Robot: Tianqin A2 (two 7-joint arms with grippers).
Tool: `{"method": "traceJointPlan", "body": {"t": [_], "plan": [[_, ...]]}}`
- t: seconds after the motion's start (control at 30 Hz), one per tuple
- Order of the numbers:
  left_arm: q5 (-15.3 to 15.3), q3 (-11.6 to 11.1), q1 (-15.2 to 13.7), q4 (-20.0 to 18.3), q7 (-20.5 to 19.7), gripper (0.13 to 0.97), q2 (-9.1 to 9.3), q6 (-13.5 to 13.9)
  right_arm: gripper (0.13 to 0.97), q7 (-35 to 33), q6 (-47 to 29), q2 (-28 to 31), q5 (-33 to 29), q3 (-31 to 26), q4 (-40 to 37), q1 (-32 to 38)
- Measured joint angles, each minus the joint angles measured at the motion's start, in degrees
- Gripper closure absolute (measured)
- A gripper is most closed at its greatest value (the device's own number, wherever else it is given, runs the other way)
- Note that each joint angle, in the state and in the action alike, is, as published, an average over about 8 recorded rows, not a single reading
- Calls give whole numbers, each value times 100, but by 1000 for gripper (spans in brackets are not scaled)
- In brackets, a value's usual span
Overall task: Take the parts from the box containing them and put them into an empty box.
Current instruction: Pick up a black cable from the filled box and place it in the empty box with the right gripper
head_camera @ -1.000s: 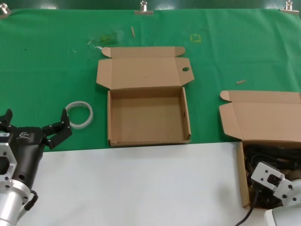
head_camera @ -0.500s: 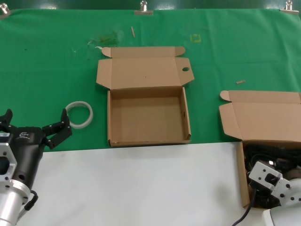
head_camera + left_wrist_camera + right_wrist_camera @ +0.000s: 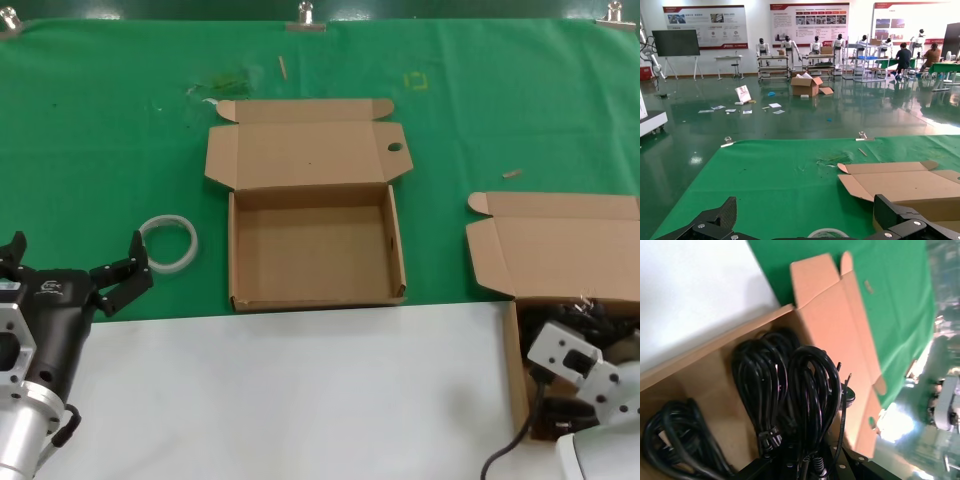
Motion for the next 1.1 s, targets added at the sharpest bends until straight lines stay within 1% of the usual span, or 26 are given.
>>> {"method": "traceJointPlan", "body": {"t": [0.17, 0.33, 0.57, 0.77, 1.1], "plan": [[0, 0, 0, 0, 0, 132, 0, 0, 892, -7, 143, 0, -89, -224, 363, 141], [0, 0, 0, 0, 0, 132, 0, 0, 892, 0, 207, 0, -126, -607, 545, 407], [0, 0, 0, 0, 0, 132, 0, 0, 892, 137, 94, 1, -141, -1214, 301, 879], [0, 0, 0, 0, 0, 132, 0, 0, 892, 292, 6, 1, -179, -1619, 16, 1298], [0, 0, 0, 0, 0, 132, 0, 0, 892, 451, 72, 1, -200, -2200, -69, 1967]]}}
